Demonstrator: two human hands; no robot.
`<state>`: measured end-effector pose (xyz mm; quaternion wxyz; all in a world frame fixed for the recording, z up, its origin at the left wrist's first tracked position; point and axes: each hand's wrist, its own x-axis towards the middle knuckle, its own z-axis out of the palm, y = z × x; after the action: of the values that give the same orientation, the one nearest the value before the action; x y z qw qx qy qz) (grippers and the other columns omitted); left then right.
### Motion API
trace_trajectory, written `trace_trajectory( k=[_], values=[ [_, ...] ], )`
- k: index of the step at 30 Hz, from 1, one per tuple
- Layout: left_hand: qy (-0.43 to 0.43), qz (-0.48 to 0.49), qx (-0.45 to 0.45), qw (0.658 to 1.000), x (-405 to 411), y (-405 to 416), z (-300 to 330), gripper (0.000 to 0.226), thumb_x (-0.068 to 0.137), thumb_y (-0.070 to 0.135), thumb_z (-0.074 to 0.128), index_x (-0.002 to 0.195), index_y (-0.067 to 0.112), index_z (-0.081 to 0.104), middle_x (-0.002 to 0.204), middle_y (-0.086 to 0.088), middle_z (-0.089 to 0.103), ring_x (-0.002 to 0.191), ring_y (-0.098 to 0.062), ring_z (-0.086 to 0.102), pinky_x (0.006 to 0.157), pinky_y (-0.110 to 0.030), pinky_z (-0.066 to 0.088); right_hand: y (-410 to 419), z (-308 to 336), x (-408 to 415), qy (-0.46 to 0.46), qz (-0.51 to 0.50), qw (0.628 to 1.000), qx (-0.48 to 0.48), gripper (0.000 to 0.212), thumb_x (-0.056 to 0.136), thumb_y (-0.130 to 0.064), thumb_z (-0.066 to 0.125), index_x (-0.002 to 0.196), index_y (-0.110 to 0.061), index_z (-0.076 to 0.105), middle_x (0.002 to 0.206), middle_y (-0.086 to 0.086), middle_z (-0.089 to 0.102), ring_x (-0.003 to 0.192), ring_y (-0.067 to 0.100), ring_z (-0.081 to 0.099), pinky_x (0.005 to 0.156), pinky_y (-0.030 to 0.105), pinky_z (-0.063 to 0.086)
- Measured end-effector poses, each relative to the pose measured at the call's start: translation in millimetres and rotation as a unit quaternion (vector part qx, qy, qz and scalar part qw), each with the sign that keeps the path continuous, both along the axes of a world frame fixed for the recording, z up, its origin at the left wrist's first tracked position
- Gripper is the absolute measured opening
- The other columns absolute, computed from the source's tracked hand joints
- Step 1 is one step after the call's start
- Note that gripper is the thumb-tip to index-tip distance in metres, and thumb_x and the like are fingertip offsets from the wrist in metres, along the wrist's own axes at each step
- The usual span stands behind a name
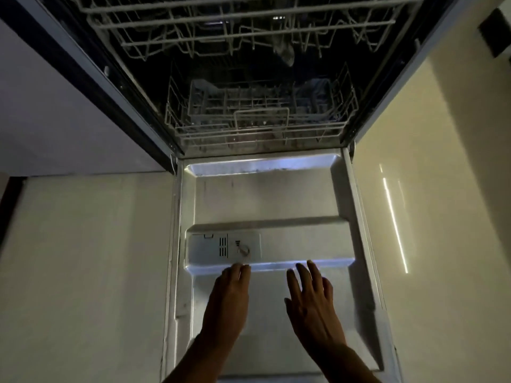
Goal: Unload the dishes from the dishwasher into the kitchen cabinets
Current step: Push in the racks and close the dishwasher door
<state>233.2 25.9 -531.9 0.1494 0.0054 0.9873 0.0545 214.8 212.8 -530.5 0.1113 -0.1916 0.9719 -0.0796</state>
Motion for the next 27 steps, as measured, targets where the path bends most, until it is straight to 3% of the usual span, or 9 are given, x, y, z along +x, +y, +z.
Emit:
trace_trajectory(
  k=[4, 7, 9, 11, 14, 17, 18, 21, 27],
  values=[
    [-0.043, -0.021, -0.001, 0.999, 45, 7, 11, 0.062, 0.065, 0.021, 0.081, 0.12, 0.007, 0.056, 0.111, -0.011, 0.063, 0.098, -0.026, 0.063, 0.082, -0.035, 0.055, 6, 2, 57, -0.047, -0.013, 0.999, 0.004, 0.079, 0.059, -0.035, 0.085, 0.127, -0.012, 0.051, 0.132, 0.017, 0.053, 0.128, 0.036, 0.036, 0.09, 0.049, 0.049],
    [-0.081, -0.01, 0.022, 0.996, 82, 9, 18, 0.068, 0.071, 0.031, 0.077, 0.131, 0.011, 0.053, 0.127, -0.01, 0.057, 0.116, -0.025, 0.057, 0.096, -0.036, 0.05, 8, -1, 97, -0.078, -0.006, 0.997, 0.008, 0.095, 0.051, -0.045, 0.087, 0.131, -0.012, 0.047, 0.135, 0.018, 0.051, 0.128, 0.035, 0.035, 0.089, 0.047, 0.049],
    [-0.112, -0.014, 0.019, 0.993, 105, 11, 13, 0.072, 0.086, 0.032, 0.062, 0.147, 0.012, 0.03, 0.15, -0.01, 0.034, 0.137, -0.027, 0.035, 0.113, -0.037, 0.032, 11, -6, 118, -0.106, 0.002, 0.994, 0.019, 0.108, 0.043, -0.051, 0.089, 0.133, -0.011, 0.046, 0.138, 0.02, 0.049, 0.128, 0.037, 0.037, 0.088, 0.049, 0.049],
    [-0.131, -0.008, 0.006, 0.991, 125, 11, 5, 0.074, 0.093, 0.031, 0.053, 0.152, 0.013, 0.012, 0.159, -0.009, 0.013, 0.146, -0.027, 0.015, 0.12, -0.038, 0.015, 13, -12, 132, -0.122, 0.021, 0.992, 0.029, 0.121, 0.036, -0.055, 0.09, 0.137, -0.01, 0.043, 0.142, 0.023, 0.044, 0.128, 0.041, 0.042, 0.089, 0.052, 0.049],
    [-0.171, -0.004, 0.007, 0.985, 149, 19, -9, 0.092, 0.087, 0.041, 0.061, 0.152, 0.014, 0.002, 0.161, -0.01, -0.001, 0.147, -0.031, 0.003, 0.12, -0.041, 0.009, 20, -20, 146, -0.116, 0.031, 0.992, 0.032, 0.13, 0.037, -0.054, 0.091, 0.145, -0.011, 0.034, 0.15, 0.026, 0.03, 0.133, 0.045, 0.038, 0.094, 0.058, 0.043],
    [-0.15, -0.011, -0.012, 0.989, 161, 31, -28, 0.117, 0.058, 0.058, 0.081, 0.149, 0.009, 0.025, 0.157, -0.018, 0.016, 0.142, -0.042, 0.021, 0.112, -0.048, 0.026, 23, -35, 150, -0.112, 0.05, 0.991, 0.043, 0.134, 0.038, -0.052, 0.091, 0.15, -0.016, 0.026, 0.155, 0.025, 0.018, 0.14, 0.044, 0.025, 0.101, 0.06, 0.033],
    [-0.13, -0.022, -0.026, 0.991, 162, 34, -37, 0.12, 0.058, 0.061, 0.079, 0.15, 0.009, 0.022, 0.157, -0.019, 0.013, 0.142, -0.043, 0.018, 0.112, -0.05, 0.026, 24, -43, 149, -0.107, 0.055, 0.992, 0.043, 0.135, 0.039, -0.051, 0.091, 0.151, -0.017, 0.023, 0.156, 0.024, 0.014, 0.141, 0.044, 0.02, 0.104, 0.06, 0.029],
    [-0.155, -0.055, -0.029, 0.986, 167, 41, -66, 0.117, 0.076, 0.059, 0.066, 0.15, 0.015, -0.013, 0.155, -0.016, -0.025, 0.142, -0.042, -0.02, 0.118, -0.051, 0.003, 24, -72, 148, -0.103, 0.073, 0.991, 0.044, 0.134, 0.05, -0.046, 0.089, 0.153, -0.021, 0.007, 0.159, 0.021, -0.003, 0.145, 0.041, 0.001, 0.11, 0.058, 0.014],
    [-0.17, -0.051, -0.037, 0.983, 165, 41, -100, 0.123, 0.07, 0.059, 0.071, 0.15, 0.016, -0.013, 0.154, -0.017, -0.027, 0.141, -0.041, -0.023, 0.117, -0.055, -0.002, 22, -99, 145, -0.148, 0.073, 0.985, 0.045, 0.129, 0.058, -0.044, 0.086, 0.151, -0.022, 0.001, 0.159, 0.02, 0.002, 0.145, 0.04, 0.005, 0.111, 0.059, 0.019]
  ],
)
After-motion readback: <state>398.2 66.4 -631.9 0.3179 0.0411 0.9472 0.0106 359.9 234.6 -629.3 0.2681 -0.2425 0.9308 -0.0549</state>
